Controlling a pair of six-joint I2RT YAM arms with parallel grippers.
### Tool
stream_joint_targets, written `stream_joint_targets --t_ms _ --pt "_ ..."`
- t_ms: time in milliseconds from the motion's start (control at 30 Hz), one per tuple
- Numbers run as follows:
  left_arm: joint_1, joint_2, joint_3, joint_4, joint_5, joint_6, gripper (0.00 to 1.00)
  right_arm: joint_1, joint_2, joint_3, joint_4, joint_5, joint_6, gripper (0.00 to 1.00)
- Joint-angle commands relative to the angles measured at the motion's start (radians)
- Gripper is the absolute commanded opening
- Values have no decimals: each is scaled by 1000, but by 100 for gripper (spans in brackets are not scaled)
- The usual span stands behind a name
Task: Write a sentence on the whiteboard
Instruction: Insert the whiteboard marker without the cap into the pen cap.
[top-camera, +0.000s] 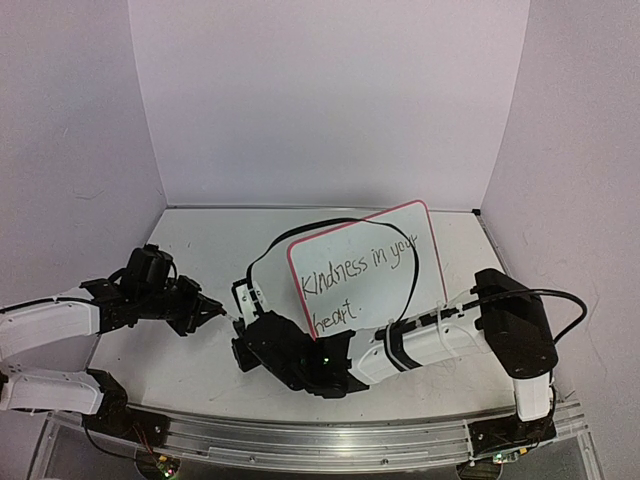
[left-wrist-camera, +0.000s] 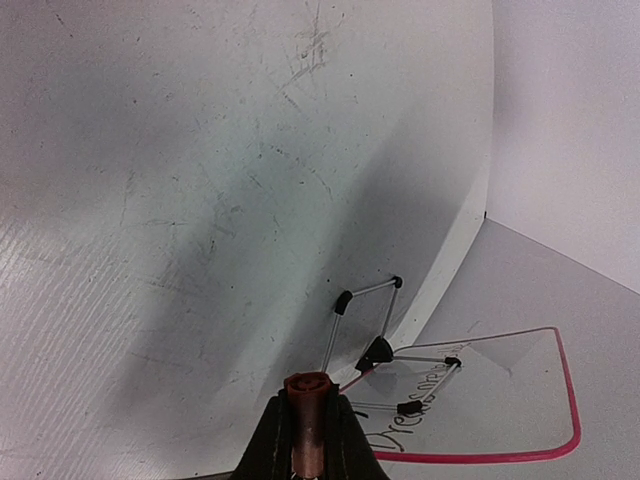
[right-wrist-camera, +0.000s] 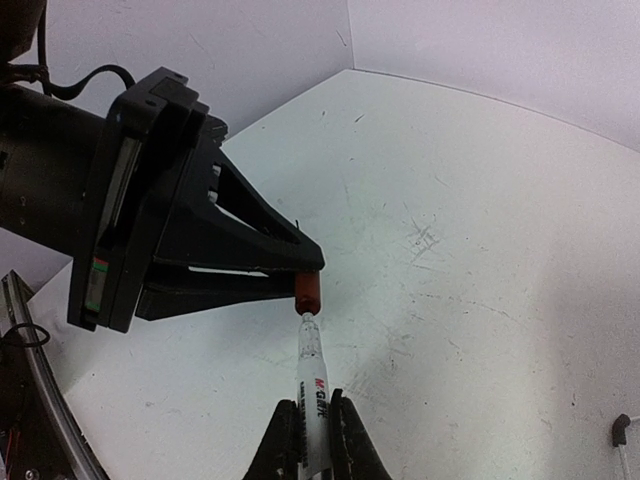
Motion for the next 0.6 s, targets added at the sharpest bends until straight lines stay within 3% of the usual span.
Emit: stream_joint_targets --t_ms 0,567 --pt "4 -21 -2 35 7 -11 0 0 -24 37 14 25 2 0" --pt "4 -26 0 35 9 -13 0 -10 5 72 -10 44 10 0"
